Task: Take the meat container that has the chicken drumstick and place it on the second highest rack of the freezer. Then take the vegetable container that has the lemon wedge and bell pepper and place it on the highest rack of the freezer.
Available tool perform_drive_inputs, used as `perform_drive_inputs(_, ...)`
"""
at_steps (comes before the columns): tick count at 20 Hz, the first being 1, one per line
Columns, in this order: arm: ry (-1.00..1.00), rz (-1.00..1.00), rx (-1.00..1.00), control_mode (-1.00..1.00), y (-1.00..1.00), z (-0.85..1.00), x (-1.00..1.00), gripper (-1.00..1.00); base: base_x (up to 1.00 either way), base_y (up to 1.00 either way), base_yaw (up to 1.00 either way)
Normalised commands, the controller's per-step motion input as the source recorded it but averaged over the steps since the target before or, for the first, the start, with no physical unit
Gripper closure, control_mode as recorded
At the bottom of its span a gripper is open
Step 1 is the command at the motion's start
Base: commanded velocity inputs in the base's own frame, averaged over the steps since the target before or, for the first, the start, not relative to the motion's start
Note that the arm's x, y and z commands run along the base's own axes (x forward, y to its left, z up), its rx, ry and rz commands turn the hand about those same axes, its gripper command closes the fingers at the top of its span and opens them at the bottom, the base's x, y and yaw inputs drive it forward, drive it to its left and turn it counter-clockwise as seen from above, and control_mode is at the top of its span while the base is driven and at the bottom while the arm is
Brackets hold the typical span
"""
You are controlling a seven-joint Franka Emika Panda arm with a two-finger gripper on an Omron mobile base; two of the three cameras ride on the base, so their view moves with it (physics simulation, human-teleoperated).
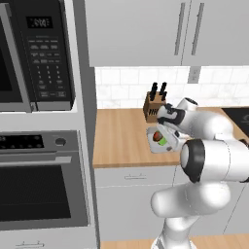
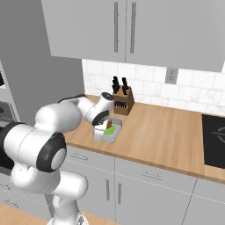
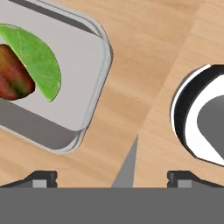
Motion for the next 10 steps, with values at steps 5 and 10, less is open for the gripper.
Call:
perform_drive_inputs(5, 0.00, -0.08, 0.00, -1.00, 0.00, -0.35, 0.24, -1.00, 0.00, 0.00, 0.00)
perform_drive_inputs(10, 0.00, -0.08, 0.00, -1.00, 0.00, -0.33, 0.26, -1.00, 0.00, 0.00, 0.00)
